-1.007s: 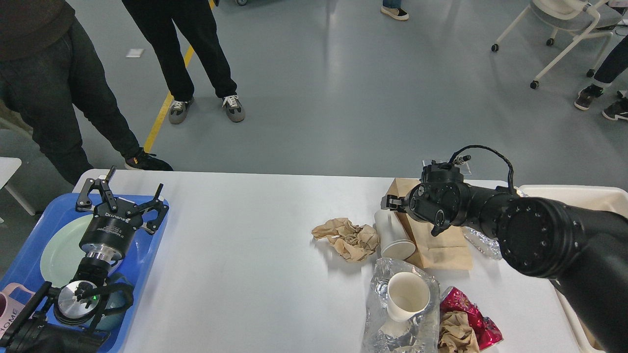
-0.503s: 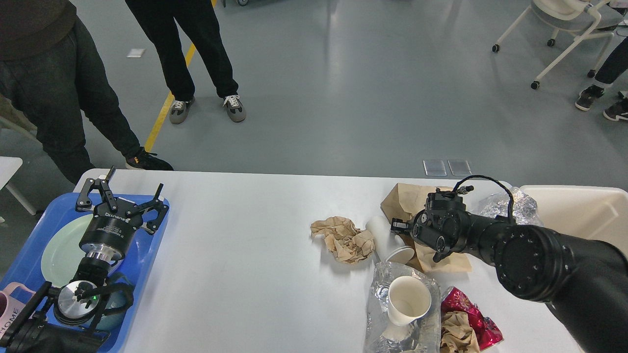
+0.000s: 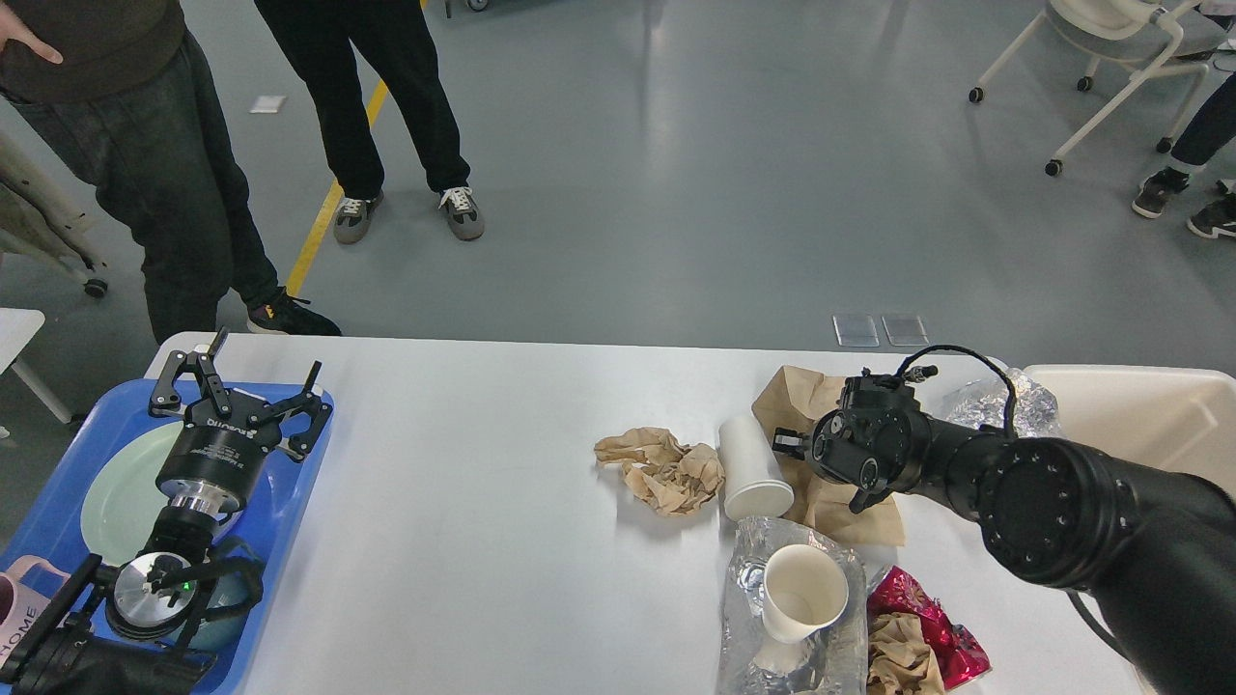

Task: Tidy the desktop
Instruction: 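Grasp the tall brown paper bag with the right gripper, then lift the paper bag and carry it to the white bin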

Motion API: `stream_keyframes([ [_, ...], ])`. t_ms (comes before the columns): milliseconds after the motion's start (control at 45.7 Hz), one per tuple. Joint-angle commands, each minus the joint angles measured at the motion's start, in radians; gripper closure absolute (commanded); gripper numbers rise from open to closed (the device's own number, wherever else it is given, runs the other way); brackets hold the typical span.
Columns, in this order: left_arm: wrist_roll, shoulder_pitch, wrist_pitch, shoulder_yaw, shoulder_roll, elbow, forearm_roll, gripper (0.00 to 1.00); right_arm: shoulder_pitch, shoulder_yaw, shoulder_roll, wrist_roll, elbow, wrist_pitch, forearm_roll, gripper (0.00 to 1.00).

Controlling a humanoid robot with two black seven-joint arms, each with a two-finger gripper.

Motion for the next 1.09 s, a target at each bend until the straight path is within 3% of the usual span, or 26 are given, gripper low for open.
stream_keyframes([
  [0, 0.000, 0.000, 0.000, 0.000, 0.000, 0.000, 0.000, 0.03, 0.007, 0.000, -0.001, 0.000, 0.000, 0.002, 0.000, 1.00],
  [153, 0.000, 0.000, 0.000, 0.000, 0.000, 0.000, 0.000, 0.03, 0.048, 0.000, -0.002, 0.000, 0.047, 0.014, 0.000, 1.00],
  [306, 0.000, 0.000, 0.000, 0.000, 0.000, 0.000, 0.000, 0.03, 0.206, 0.000, -0.055, -0.003, 0.222, 0.042, 0.026, 1.00],
  [635, 0.000, 0.000, 0.000, 0.000, 0.000, 0.000, 0.000, 0.03, 0.642, -0.025, -0.182, -0.005, 0.520, 0.284, 0.098, 1.00],
  [810, 0.000, 0.000, 0.000, 0.000, 0.000, 0.000, 0.000, 0.03, 0.900, -0.147, -0.202, 0.000, 0.676, 0.399, 0.101, 1.00],
  [963, 0.000, 0.000, 0.000, 0.000, 0.000, 0.000, 0.000, 0.03, 1.114, -0.264, -0.281, 0.027, 0.826, 0.483, 0.106, 1.00],
  [1029, 0.000, 0.000, 0.000, 0.000, 0.000, 0.000, 0.000, 0.03, 1.177, -0.328, -0.320, 0.075, 0.880, 0.525, 0.106, 1.00],
  [1073, 0.000, 0.000, 0.000, 0.000, 0.000, 0.000, 0.000, 0.03, 1.205, -0.394, -0.325, 0.130, 0.903, 0.537, 0.106, 1.00],
])
